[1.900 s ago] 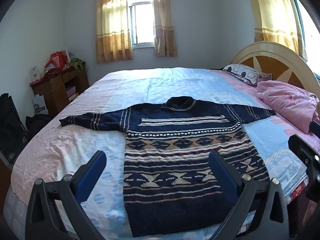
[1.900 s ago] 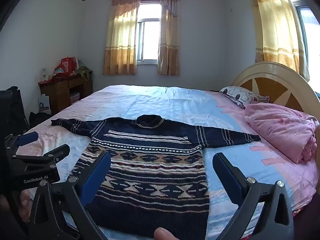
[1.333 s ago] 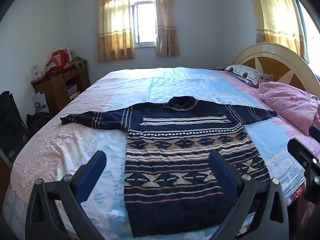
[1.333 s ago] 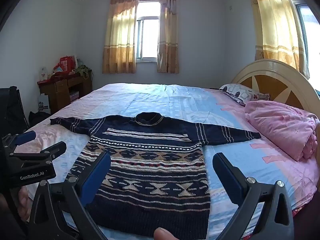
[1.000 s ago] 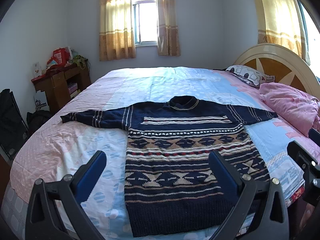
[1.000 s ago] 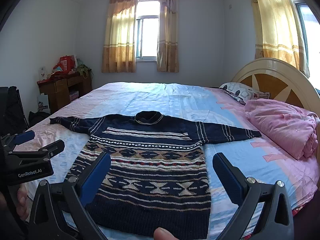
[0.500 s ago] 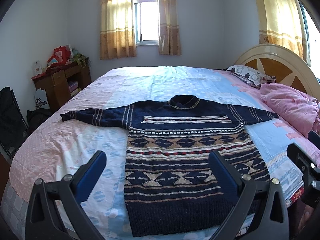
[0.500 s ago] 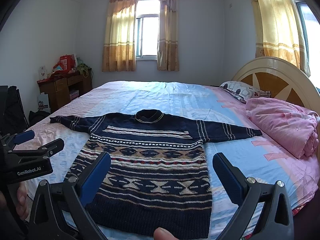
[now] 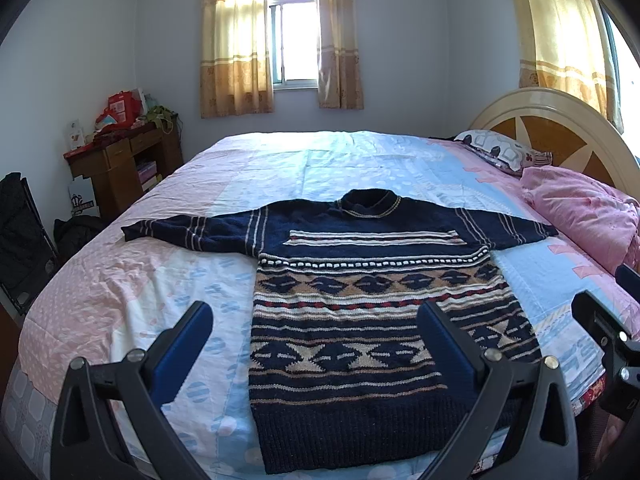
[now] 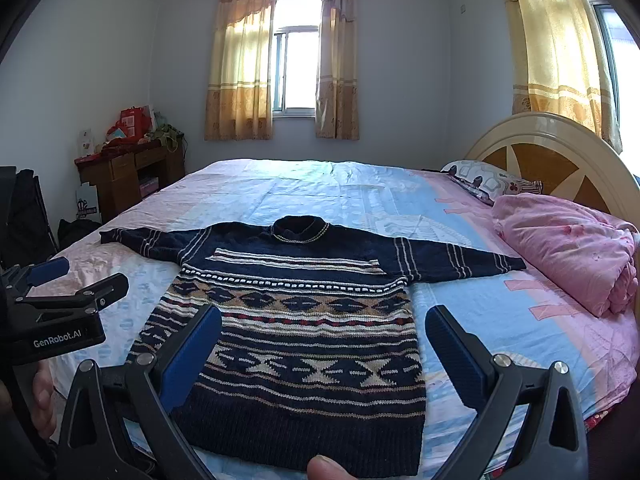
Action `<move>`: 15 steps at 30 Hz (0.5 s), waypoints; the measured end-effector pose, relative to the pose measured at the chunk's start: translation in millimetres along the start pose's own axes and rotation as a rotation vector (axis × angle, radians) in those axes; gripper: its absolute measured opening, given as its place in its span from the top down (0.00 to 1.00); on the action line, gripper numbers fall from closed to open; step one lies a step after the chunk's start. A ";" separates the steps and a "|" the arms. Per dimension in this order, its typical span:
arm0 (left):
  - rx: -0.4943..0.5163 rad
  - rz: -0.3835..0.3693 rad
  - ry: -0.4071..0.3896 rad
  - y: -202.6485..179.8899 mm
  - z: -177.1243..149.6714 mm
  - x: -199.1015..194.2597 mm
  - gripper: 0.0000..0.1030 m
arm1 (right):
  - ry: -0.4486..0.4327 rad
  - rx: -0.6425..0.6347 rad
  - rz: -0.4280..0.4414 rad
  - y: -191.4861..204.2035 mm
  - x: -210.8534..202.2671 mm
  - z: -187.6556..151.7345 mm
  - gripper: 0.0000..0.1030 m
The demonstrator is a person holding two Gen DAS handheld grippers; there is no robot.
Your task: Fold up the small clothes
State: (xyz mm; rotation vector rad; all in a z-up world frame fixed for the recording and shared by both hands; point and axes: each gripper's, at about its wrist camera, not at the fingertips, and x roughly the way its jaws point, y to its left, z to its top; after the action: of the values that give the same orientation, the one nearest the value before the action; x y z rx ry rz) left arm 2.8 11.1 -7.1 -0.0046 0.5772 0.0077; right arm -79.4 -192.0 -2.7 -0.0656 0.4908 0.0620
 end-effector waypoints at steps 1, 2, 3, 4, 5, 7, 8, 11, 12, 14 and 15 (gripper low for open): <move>0.000 0.000 0.001 -0.3 -0.1 0.2 0.00 | 0.002 0.000 0.001 0.3 0.4 -0.2 0.01; 0.000 0.000 0.001 -0.4 -0.2 0.2 0.00 | 0.003 0.000 0.001 0.6 0.6 -0.4 0.01; 0.001 0.000 0.002 -0.1 -0.9 0.7 0.00 | 0.003 -0.001 0.001 1.0 0.6 -0.6 0.01; 0.001 0.000 0.003 0.2 -1.7 1.3 0.00 | 0.003 -0.001 0.001 0.9 0.4 -0.5 0.01; 0.002 0.001 0.004 0.5 -2.3 1.7 0.00 | 0.003 -0.001 0.002 0.8 0.5 -0.6 0.01; 0.000 0.000 0.003 0.2 -1.8 1.4 0.00 | 0.004 -0.001 0.001 0.9 0.6 -0.8 0.01; -0.001 0.001 0.003 0.8 -2.5 1.5 0.00 | 0.005 -0.001 0.002 1.3 0.7 -1.2 0.01; -0.002 0.001 0.002 0.7 -2.4 1.5 0.00 | 0.006 -0.002 0.002 2.2 1.2 -1.7 0.01; -0.005 0.001 0.002 1.3 -3.2 2.1 0.00 | 0.007 -0.002 0.002 2.5 1.4 -2.0 0.01; -0.006 0.001 0.002 1.8 -4.7 2.4 0.00 | 0.008 -0.001 0.004 1.9 1.4 -2.0 0.01; -0.006 0.001 0.002 1.9 -4.5 2.4 0.00 | 0.009 -0.001 0.004 2.3 1.6 -2.1 0.01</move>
State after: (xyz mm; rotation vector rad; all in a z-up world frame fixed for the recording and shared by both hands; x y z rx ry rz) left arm 2.3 12.9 -12.2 -0.0101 0.5793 0.0108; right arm -79.2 -189.8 -5.5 -0.0658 0.4999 0.0663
